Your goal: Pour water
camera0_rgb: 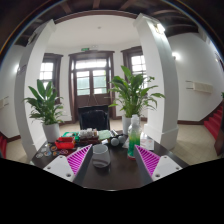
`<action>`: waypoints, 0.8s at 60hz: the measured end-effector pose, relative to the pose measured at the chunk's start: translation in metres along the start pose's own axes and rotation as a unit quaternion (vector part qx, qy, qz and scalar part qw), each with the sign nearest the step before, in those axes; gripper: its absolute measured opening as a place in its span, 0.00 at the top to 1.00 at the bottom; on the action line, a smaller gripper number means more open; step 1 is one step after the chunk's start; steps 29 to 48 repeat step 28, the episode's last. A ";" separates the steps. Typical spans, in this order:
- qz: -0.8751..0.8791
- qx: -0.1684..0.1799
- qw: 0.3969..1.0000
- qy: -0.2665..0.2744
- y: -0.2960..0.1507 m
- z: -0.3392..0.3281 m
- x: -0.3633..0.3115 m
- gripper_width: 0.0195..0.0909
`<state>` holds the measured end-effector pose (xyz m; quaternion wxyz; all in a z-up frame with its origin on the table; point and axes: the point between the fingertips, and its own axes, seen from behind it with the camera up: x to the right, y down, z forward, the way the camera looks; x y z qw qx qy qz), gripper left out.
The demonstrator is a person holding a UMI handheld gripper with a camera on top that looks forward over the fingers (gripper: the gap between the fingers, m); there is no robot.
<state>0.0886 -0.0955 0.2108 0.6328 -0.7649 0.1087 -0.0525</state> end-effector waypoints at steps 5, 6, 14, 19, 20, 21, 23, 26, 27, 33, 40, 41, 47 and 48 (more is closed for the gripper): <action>-0.018 -0.008 1.000 -0.014 0.002 -0.017 -0.018 0.09; -0.020 -0.010 1.000 -0.017 0.003 -0.019 -0.022 0.09; -0.036 -0.017 0.999 -0.033 0.004 -0.035 -0.043 0.09; -0.035 -0.012 0.998 -0.048 0.001 -0.040 -0.055 0.09; -0.035 -0.012 0.998 -0.051 0.001 -0.040 -0.058 0.09; -0.036 -0.011 0.998 -0.054 0.000 -0.041 -0.060 0.09; -0.036 -0.011 0.998 -0.057 0.001 -0.040 -0.065 0.09; -0.039 -0.013 0.997 -0.061 0.002 -0.041 -0.068 0.09; -0.041 -0.014 0.997 -0.062 0.003 -0.041 -0.069 0.09; -0.042 -0.015 0.997 -0.063 0.003 -0.042 -0.070 0.09; -0.042 -0.015 0.997 -0.063 0.003 -0.042 -0.070 0.09; -0.042 -0.015 0.997 -0.063 0.003 -0.042 -0.070 0.09; -0.042 -0.015 0.997 -0.063 0.003 -0.042 -0.070 0.09; -0.042 -0.015 0.997 -0.063 0.003 -0.042 -0.070 0.09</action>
